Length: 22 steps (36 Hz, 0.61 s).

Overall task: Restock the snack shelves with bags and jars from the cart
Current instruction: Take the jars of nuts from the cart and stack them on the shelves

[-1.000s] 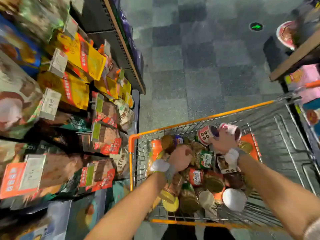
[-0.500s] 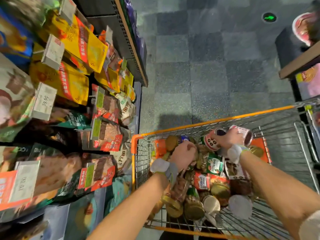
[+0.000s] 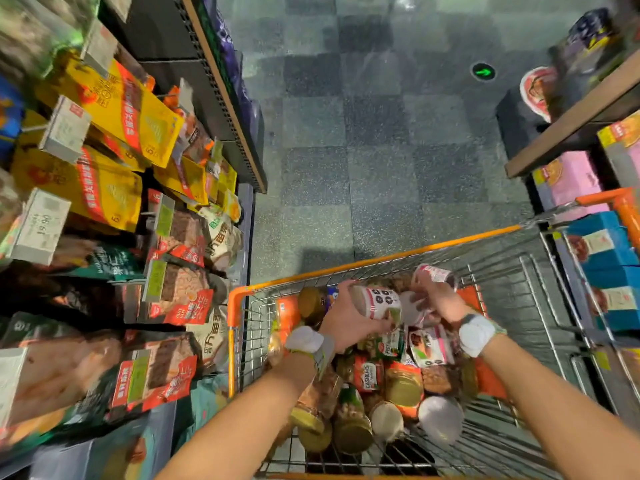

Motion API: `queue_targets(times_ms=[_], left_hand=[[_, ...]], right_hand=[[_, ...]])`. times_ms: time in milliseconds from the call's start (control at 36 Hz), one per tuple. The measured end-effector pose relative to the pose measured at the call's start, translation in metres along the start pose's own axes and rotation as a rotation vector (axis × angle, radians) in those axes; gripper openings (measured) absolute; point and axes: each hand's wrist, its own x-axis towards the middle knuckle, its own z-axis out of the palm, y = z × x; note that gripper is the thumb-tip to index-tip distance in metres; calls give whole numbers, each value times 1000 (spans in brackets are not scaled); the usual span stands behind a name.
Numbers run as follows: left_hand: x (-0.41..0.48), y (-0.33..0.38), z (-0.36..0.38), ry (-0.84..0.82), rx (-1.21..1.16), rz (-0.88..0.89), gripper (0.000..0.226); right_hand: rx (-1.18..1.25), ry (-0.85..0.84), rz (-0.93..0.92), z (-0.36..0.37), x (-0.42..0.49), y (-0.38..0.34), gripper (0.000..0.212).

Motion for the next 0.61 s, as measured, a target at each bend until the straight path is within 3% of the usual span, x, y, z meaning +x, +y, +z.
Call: queue_targets(times_ms=[111, 194, 278, 333, 361, 444, 528, 611], left_hand=[[-6, 10, 2, 8, 73, -25, 113], [-9, 17, 7, -20, 131, 36, 93], [-15, 19, 16, -45, 172, 73, 69], [-15, 11, 21, -11, 34, 32, 47], [-13, 2, 25, 1, -53, -2, 47], [-19, 7, 33, 56, -134, -55, 87], [-26, 9, 44, 101, -273, -76, 82], [-38, 3, 56, 183, -486, -142, 99]], right_hand=[[-531, 320, -159, -33, 12, 3, 40], [-758, 342, -82, -47, 29, 8, 73], [-708, 290, -50, -49, 46, 21, 88], [-670, 261, -19, -47, 73, 36, 121], [-674, 239, 1, -46, 87, 46, 123], [-675, 174, -40, -51, 97, 50, 107], [-658, 167, -53, -58, 84, 38, 117], [-560, 137, -80, -65, 63, 37, 118]])
